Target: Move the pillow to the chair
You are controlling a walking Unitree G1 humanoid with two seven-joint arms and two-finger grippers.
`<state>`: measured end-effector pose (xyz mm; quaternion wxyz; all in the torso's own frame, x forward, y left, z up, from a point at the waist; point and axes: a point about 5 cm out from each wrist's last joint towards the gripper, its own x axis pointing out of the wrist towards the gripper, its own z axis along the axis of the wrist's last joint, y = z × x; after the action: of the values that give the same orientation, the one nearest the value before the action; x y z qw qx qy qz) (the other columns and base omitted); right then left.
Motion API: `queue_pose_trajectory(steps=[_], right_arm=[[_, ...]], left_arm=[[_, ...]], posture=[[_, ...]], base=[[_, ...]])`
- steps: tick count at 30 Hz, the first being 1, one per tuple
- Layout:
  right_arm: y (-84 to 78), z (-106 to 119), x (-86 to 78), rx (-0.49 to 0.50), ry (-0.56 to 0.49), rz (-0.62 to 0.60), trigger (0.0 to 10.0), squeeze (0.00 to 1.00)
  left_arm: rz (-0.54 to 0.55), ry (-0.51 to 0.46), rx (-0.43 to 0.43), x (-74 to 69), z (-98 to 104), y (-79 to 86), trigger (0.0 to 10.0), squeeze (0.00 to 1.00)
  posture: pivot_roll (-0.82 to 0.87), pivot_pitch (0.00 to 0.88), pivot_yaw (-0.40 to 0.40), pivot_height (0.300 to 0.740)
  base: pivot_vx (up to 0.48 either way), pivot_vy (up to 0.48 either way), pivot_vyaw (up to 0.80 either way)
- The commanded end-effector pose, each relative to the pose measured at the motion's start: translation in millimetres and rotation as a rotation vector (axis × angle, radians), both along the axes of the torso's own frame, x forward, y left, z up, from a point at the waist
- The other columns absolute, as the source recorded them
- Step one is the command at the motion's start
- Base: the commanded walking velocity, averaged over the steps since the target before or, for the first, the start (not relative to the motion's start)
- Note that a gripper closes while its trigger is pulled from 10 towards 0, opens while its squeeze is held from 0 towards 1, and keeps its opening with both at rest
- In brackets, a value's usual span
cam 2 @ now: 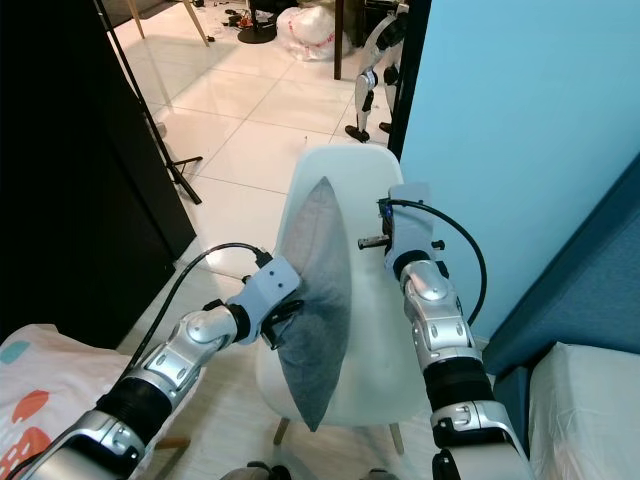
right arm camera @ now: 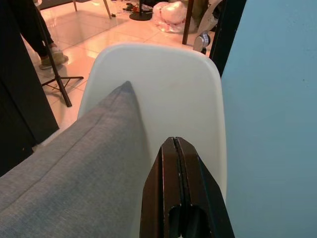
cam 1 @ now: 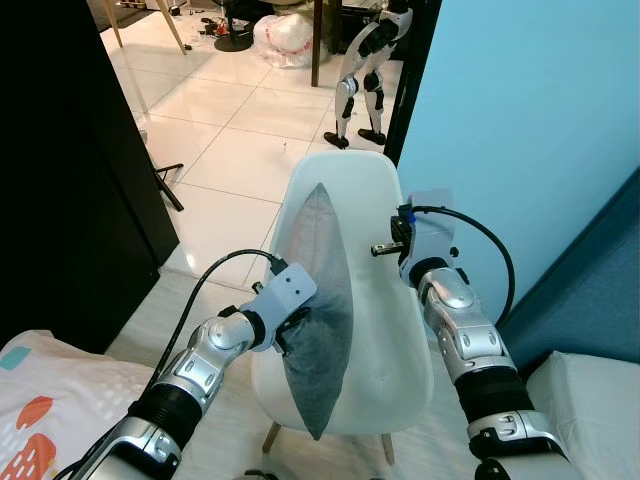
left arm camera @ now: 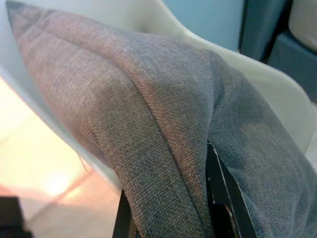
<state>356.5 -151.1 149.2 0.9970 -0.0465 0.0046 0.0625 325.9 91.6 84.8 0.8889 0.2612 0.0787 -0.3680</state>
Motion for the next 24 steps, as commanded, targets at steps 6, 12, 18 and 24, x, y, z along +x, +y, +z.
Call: queue_pose_trajectory(steps=[6, 12, 18, 24], right_arm=[[-0.6, -4, -2.0, -0.014, 0.017, -0.003, 10.0, 0.00], [-0.5, -4, -2.0, -0.012, 0.017, -0.005, 10.0, 0.00], [0.7, -8, -2.9, 0.018, 0.049, -0.008, 10.0, 0.00], [0.1, -9, -5.1, 0.020, 0.047, -0.007, 10.0, 0.00]], left_arm=[[0.089, -0.121, 0.010, 15.8, 19, 5.4, 10.0, 0.00], [0.286, -0.123, -0.075, 24.9, 24, 12.8, 10.0, 0.00], [0.376, -0.096, -0.256, 21.8, 28, -1.2, 10.0, 0.00], [0.375, -0.122, -0.272, 19.9, 27, -13.4, 10.0, 0.00]], posture=[[0.02, 0.097, 0.006, 0.740], [0.03, 0.096, 0.004, 0.740], [0.02, 0.095, 0.007, 0.740], [0.02, 0.088, 0.015, 0.720]], base=[[0.000, 0.000, 0.00], [0.000, 0.000, 0.00], [0.000, 0.000, 0.00], [0.000, 0.000, 0.00]])
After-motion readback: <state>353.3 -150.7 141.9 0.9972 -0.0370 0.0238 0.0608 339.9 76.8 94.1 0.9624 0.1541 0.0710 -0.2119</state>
